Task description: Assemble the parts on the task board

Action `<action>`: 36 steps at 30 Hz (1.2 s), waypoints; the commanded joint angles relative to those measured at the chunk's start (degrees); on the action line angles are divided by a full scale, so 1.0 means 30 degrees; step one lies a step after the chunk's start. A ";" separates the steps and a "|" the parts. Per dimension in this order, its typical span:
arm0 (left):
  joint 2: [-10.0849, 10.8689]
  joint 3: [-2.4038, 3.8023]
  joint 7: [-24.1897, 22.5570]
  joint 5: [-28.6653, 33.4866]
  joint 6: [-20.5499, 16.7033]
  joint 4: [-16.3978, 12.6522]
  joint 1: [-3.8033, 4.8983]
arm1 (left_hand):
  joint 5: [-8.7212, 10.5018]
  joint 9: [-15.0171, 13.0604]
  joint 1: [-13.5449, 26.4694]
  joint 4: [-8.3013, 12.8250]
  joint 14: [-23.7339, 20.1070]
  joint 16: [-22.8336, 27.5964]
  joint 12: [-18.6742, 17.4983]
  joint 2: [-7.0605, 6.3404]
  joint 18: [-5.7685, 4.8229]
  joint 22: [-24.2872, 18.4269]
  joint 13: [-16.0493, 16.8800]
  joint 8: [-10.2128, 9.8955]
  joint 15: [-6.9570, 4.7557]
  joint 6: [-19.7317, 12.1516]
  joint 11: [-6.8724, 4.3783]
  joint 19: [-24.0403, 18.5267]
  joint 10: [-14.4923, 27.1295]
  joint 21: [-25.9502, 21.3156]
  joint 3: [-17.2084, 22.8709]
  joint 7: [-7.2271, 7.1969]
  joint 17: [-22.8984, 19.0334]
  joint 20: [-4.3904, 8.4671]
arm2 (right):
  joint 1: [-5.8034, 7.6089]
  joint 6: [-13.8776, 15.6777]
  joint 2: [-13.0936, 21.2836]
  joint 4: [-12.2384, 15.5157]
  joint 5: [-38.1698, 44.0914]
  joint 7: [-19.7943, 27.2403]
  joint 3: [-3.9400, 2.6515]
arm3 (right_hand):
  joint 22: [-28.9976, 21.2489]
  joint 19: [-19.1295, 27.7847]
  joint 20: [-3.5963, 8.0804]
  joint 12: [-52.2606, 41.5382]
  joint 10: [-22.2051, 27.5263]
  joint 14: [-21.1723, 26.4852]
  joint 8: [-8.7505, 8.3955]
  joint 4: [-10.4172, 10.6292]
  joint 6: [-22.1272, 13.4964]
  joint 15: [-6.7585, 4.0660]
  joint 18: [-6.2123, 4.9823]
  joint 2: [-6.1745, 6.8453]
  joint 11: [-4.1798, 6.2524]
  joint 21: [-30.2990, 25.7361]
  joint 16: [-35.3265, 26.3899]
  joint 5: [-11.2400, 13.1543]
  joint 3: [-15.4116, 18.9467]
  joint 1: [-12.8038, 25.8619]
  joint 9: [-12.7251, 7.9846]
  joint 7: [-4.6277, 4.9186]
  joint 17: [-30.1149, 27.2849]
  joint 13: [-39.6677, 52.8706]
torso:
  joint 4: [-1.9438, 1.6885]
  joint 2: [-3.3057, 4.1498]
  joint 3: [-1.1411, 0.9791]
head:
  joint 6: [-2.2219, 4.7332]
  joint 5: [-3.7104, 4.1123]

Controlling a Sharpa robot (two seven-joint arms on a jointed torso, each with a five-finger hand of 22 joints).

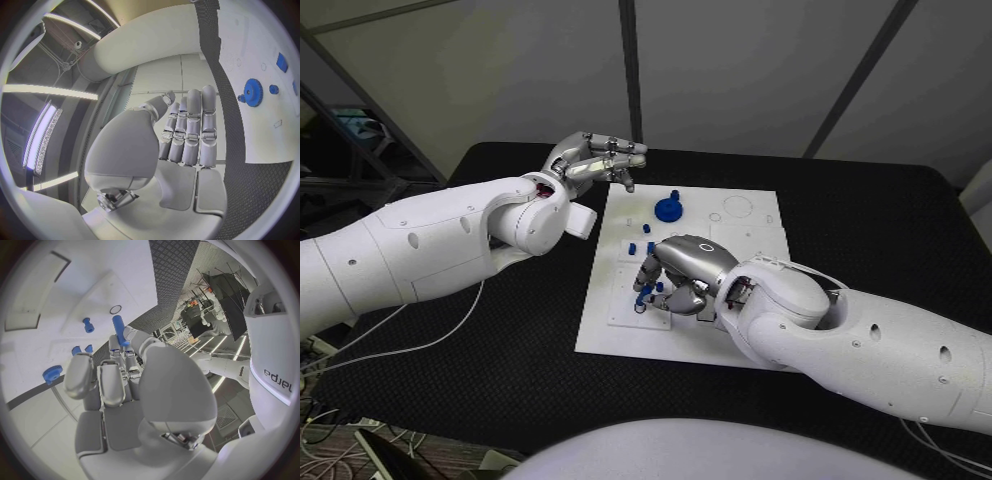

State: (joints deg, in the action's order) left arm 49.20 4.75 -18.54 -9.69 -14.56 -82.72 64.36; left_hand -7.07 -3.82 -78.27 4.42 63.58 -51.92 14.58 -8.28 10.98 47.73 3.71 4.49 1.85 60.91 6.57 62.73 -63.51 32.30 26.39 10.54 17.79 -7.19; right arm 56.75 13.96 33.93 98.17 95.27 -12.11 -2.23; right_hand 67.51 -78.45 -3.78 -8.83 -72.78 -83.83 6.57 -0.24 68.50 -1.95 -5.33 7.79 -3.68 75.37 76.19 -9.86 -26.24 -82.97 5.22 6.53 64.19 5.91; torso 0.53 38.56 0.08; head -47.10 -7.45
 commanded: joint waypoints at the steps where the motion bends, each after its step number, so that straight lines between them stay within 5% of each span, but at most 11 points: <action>1: -0.0021 0.0013 -0.0084 0.0030 0.0184 -0.0006 0.0033 | 0.0014 0.0010 -0.0091 0.0001 -0.0147 0.0130 -0.0085 0.0122 -0.0195 0.0024 -0.0004 -0.0069 -0.0043 0.0002 -0.0021 -0.0165 0.0103 0.0025 0.0116 0.0077 -0.0024 0.0031 | -0.0016 -0.0347 -0.0027 -0.0041 -0.0092 0.0303 0.0150 | -0.0017 -0.0061 -0.0049 -0.0018 -0.0467 -0.0670 -0.0117 -0.0149 0.0033 -0.0027 0.0149 -0.0304 0.0378 0.0057 0.0020 -0.0085 -0.0016 -0.0392 0.0016 0.0133 -0.0027 0.0021 | 0.0012 -0.0020 0.0010 | -0.0067 -0.0067; 36: -0.0042 0.0013 -0.0028 0.0030 0.0223 -0.0005 0.0033 | 0.0019 0.0014 -0.0086 0.0007 -0.0147 0.0145 -0.0085 0.0157 -0.0197 0.0068 -0.0007 -0.0081 -0.0037 -0.0019 -0.0007 -0.0186 0.0129 0.0052 0.0165 0.0094 -0.0048 0.0029 | -0.0068 -0.1021 -0.0697 -0.0818 0.1263 -0.0385 0.0359 | -0.0133 0.0017 -0.0076 0.0075 -0.0445 -0.0656 -0.0164 -0.0166 -0.0003 0.0006 0.0123 -0.0309 0.0342 -0.0019 0.0005 -0.0118 -0.0013 -0.0309 0.0004 0.0170 -0.0071 0.0043 | 0.0002 -0.0023 0.0014 | -0.0126 -0.0104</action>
State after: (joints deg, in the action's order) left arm 49.14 4.75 -18.50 -9.68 -14.50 -82.70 64.36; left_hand -7.07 -3.82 -78.27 4.57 63.58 -51.70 14.58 -8.28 10.98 47.85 3.71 4.49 1.85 60.91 6.56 62.52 -63.51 32.30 26.55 10.54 17.72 -6.98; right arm 56.53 11.94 31.92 95.84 97.67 -12.73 -1.21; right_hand 67.17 -78.44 -3.78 -8.61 -72.78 -83.83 6.11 -0.39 68.60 -1.94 -5.33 7.74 -3.68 75.37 76.19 -10.04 -26.39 -83.03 5.16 6.64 64.03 6.11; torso 0.52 38.50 0.14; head -47.48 -7.71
